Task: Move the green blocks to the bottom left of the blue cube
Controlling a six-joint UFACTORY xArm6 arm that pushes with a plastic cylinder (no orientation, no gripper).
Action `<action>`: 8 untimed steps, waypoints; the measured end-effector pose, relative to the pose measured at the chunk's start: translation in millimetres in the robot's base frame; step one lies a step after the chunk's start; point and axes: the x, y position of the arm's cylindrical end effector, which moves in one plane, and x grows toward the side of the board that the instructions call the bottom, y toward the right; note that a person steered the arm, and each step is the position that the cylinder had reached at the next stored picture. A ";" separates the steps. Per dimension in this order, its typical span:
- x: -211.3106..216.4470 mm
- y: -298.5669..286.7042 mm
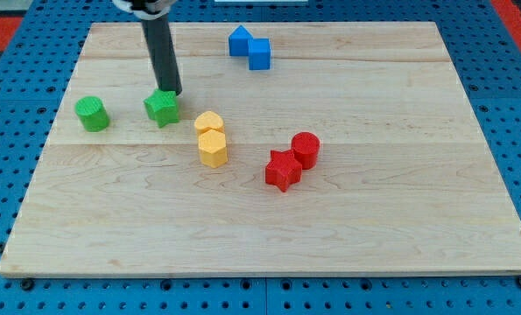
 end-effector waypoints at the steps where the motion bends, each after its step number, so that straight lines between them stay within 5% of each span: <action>1: 20.5 32.4; 2: 58.2 22.7; 3: 44.4 -48.0; 4: 56.1 -29.2; 5: 126.2 -42.0; 7: 52.1 -108.3; 8: 11.8 -62.1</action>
